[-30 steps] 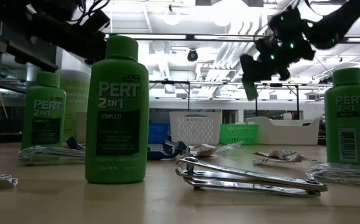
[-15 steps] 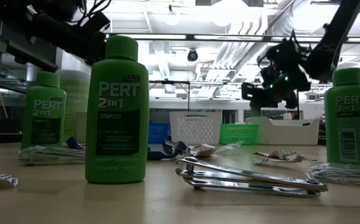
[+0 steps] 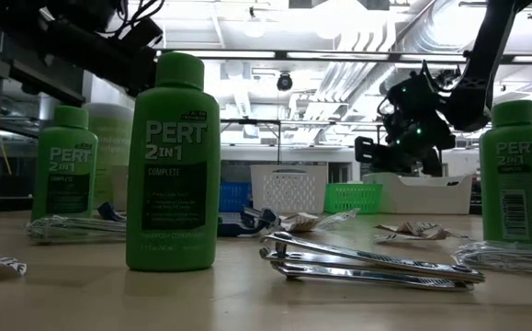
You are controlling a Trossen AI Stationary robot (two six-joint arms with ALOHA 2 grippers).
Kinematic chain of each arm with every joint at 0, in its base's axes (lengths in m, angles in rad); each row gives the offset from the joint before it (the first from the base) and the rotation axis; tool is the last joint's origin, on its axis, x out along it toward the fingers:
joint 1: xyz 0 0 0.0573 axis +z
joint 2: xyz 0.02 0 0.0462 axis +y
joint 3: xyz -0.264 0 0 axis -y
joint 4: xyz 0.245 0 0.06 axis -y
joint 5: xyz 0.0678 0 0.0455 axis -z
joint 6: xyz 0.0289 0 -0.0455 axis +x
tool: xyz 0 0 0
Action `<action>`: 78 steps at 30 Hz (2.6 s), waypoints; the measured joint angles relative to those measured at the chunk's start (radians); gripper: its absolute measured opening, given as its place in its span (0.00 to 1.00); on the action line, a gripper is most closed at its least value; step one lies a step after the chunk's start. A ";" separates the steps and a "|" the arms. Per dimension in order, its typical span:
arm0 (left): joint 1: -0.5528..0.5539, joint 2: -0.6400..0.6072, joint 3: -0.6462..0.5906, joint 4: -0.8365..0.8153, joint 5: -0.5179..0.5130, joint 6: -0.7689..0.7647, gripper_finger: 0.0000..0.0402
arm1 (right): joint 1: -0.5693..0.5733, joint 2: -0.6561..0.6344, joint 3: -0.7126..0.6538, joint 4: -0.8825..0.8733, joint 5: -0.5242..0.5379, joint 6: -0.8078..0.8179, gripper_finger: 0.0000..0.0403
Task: Pick & Place Travel size toiletries
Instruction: Put the green shampoo into the right white bin
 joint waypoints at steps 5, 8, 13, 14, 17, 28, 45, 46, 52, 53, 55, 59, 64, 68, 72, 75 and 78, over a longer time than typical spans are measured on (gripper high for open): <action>0.000 0.000 0.000 0.000 -0.002 -0.001 0.45 | 0.000 0.001 0.000 -0.001 -0.002 0.002 0.21; 0.000 0.000 0.000 0.000 -0.002 0.000 0.45 | 0.000 0.001 0.000 -0.012 -0.005 0.003 0.21; 0.000 0.000 0.000 0.000 -0.002 0.000 0.45 | 0.000 0.001 0.000 -0.045 -0.006 0.028 0.21; 0.000 0.000 0.000 0.000 -0.002 0.003 0.45 | 0.000 0.001 0.000 -0.044 -0.005 0.029 0.21; 0.000 0.000 0.000 0.000 -0.002 0.005 0.45 | 0.000 0.001 0.000 -0.043 -0.005 0.029 0.22; 0.000 0.000 0.001 -0.005 -0.001 0.005 0.45 | 0.000 0.002 0.000 -0.063 -0.028 0.054 0.29; 0.000 0.000 0.001 -0.011 -0.001 0.005 0.45 | 0.000 -0.011 0.000 -0.065 -0.055 0.052 0.32; 0.000 0.000 0.001 -0.011 0.000 0.005 0.45 | 0.000 -0.017 0.000 -0.063 -0.056 0.052 0.32; 0.000 0.000 0.001 -0.012 0.001 0.005 0.45 | 0.000 -0.040 0.000 -0.064 -0.102 0.034 0.32; 0.000 0.000 0.001 -0.012 0.001 0.005 0.45 | 0.000 -0.040 0.000 -0.063 -0.107 0.033 0.32; 0.000 0.000 0.001 -0.012 0.001 0.005 0.45 | 0.000 -0.040 0.000 -0.071 -0.107 0.032 0.32; 0.000 0.000 0.001 -0.014 0.001 0.004 0.45 | 0.000 -0.040 0.000 -0.075 -0.107 0.032 0.32; 0.000 0.000 0.001 -0.019 0.001 -0.001 0.45 | 0.000 -0.040 0.000 -0.078 -0.112 0.032 0.38; 0.000 0.000 0.001 -0.019 0.000 -0.001 0.45 | 0.000 -0.040 0.000 -0.079 -0.111 0.032 0.49; 0.000 0.000 0.001 -0.019 0.000 -0.001 0.45 | 0.000 -0.040 0.000 -0.079 -0.111 0.032 0.57; 0.000 0.000 0.001 -0.020 -0.001 -0.002 0.45 | -0.002 -0.052 0.000 -0.085 -0.112 0.025 0.59; 0.000 0.000 0.001 -0.021 -0.002 -0.002 0.45 | -0.002 -0.099 0.000 -0.108 -0.106 0.006 0.59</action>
